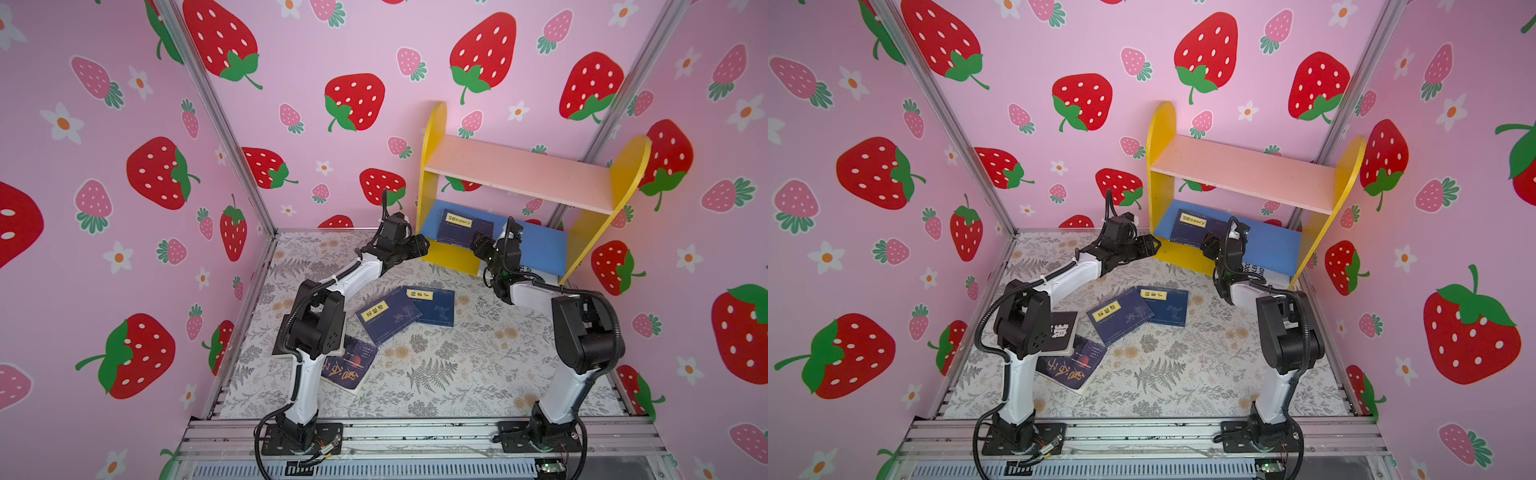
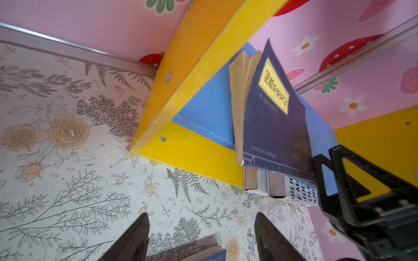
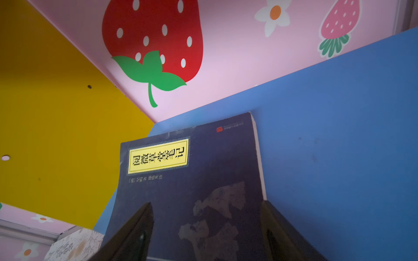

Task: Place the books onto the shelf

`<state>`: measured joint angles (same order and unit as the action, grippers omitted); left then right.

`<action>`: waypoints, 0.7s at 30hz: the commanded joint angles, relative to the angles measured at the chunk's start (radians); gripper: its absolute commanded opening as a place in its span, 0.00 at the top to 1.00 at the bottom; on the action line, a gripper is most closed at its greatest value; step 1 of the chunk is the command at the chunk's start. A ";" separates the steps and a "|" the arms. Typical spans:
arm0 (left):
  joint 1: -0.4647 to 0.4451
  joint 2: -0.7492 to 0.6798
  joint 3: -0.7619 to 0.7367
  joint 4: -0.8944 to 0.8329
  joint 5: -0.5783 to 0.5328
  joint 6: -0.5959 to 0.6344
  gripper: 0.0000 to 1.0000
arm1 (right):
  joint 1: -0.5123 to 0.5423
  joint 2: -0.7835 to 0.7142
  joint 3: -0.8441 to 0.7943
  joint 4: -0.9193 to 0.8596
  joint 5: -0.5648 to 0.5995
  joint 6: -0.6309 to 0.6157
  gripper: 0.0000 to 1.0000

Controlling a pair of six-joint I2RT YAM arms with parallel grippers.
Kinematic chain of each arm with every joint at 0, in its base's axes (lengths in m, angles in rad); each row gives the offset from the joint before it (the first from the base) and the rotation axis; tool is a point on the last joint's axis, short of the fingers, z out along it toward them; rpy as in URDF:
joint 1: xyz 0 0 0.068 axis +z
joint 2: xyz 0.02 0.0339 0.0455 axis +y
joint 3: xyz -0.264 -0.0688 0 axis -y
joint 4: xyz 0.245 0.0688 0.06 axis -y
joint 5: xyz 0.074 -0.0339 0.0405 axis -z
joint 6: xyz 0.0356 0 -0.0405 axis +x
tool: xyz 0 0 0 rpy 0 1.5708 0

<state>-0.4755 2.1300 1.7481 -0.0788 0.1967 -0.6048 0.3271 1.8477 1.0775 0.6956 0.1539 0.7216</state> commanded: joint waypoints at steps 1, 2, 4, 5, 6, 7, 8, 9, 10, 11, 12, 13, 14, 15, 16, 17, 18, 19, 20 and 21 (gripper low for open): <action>0.030 0.016 0.045 0.022 -0.052 0.013 0.26 | 0.029 0.071 0.064 -0.016 0.005 0.005 0.24; 0.035 0.017 0.053 0.022 -0.053 0.015 0.26 | 0.029 0.080 0.076 -0.016 0.013 -0.001 0.23; 0.045 0.011 0.054 0.037 -0.053 0.025 0.26 | 0.029 0.084 0.083 -0.018 0.043 -0.024 0.22; 0.049 0.006 0.049 0.046 -0.053 0.030 0.26 | 0.029 0.084 0.084 -0.019 0.062 -0.037 0.21; 0.052 0.001 0.044 0.053 -0.053 0.037 0.26 | 0.028 0.082 0.086 -0.023 0.081 -0.048 0.20; 0.055 -0.002 0.042 0.057 -0.052 0.046 0.26 | 0.027 0.082 0.088 -0.027 0.090 -0.054 0.19; 0.057 -0.004 0.040 0.064 -0.054 0.054 0.26 | 0.027 0.085 0.093 -0.028 0.094 -0.061 0.19; 0.058 -0.004 0.038 0.070 -0.053 0.055 0.25 | 0.027 0.091 0.103 -0.029 0.098 -0.067 0.18; 0.061 -0.004 0.039 0.073 -0.053 0.056 0.25 | 0.027 0.097 0.113 -0.036 0.105 -0.069 0.18; 0.062 -0.002 0.040 0.079 -0.047 0.057 0.25 | 0.026 0.103 0.122 -0.039 0.115 -0.069 0.18; 0.064 0.000 0.042 0.084 -0.044 0.055 0.25 | 0.026 0.107 0.129 -0.045 0.129 -0.070 0.18; 0.064 0.002 0.044 0.086 -0.040 0.054 0.25 | 0.026 0.108 0.130 -0.045 0.140 -0.070 0.18; 0.065 0.005 0.051 0.087 -0.031 0.057 0.25 | 0.026 0.106 0.131 -0.045 0.155 -0.074 0.18; 0.065 0.008 0.056 0.087 -0.022 0.060 0.25 | 0.024 0.099 0.128 -0.049 0.182 -0.081 0.17; 0.066 0.010 0.058 0.089 -0.018 0.062 0.25 | 0.023 0.095 0.126 -0.051 0.206 -0.084 0.16; 0.066 0.012 0.059 0.091 -0.013 0.064 0.25 | 0.019 0.088 0.123 -0.051 0.224 -0.088 0.15; 0.066 0.014 0.062 0.092 -0.011 0.065 0.25 | 0.012 0.085 0.121 -0.050 0.235 -0.088 0.13; 0.067 0.016 0.063 0.095 -0.011 0.063 0.25 | 0.007 0.083 0.123 -0.048 0.232 -0.087 0.10; 0.067 0.018 0.063 0.101 -0.009 0.062 0.25 | -0.003 0.088 0.130 -0.051 0.220 -0.083 0.08; 0.068 0.021 0.064 0.105 -0.004 0.061 0.25 | -0.010 0.095 0.141 -0.055 0.202 -0.079 0.08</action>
<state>-0.4103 2.1368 1.7615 -0.0128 0.1768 -0.5610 0.3481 1.9324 1.1976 0.6861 0.3233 0.6411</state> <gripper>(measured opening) 0.747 0.917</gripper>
